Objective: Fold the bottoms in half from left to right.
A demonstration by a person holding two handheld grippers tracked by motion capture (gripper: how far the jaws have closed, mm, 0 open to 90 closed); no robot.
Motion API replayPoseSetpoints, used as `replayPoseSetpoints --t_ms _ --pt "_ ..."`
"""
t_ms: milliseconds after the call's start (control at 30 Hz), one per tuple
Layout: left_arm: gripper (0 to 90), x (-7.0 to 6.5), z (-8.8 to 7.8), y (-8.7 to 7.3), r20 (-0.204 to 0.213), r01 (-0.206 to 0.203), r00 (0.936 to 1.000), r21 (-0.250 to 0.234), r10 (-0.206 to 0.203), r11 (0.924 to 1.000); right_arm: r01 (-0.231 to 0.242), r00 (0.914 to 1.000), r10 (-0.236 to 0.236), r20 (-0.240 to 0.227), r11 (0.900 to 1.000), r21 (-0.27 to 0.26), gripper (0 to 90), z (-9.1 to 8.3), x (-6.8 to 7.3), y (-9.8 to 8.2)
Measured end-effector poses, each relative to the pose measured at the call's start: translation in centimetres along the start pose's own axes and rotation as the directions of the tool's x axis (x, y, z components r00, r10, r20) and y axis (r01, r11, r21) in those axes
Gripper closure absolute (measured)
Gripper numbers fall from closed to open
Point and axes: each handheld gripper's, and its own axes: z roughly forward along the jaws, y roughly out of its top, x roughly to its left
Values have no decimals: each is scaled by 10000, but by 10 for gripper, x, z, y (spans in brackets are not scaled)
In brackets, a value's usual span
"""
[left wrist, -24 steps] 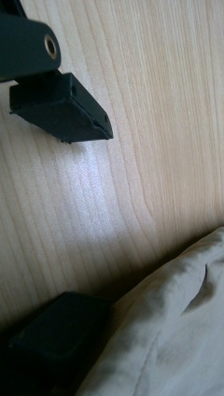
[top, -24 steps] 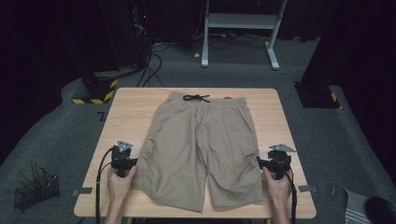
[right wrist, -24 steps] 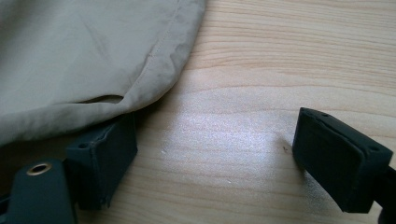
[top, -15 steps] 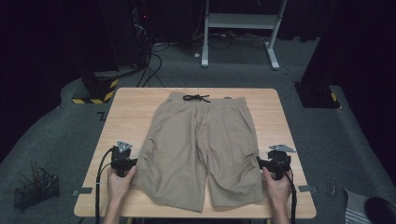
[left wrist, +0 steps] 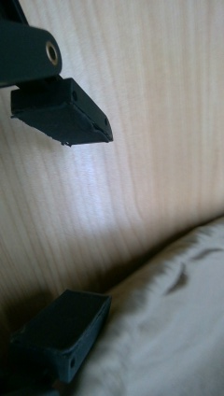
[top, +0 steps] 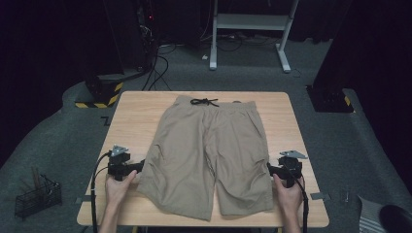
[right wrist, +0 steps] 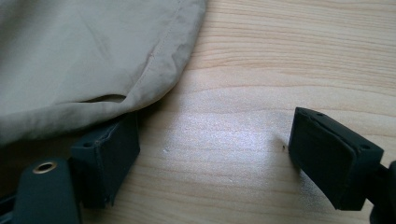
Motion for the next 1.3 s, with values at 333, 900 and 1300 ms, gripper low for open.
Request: replayPoseSetpoints --t_ms 333,900,1300 --pt "188 -7 -15 24 465 -234 9986 -642 264 9977 5 10000 -5 -4 10000 -3 163 0 0 0" --pt "272 -55 22 37 1097 -1670 9803 132 1645 9859 -3 10000 3 -9 10000 3 164 0 0 0" --pt "232 -93 50 46 1985 -2421 9516 146 2345 9701 212 9996 -212 -183 9998 -1 151 0 1 0"
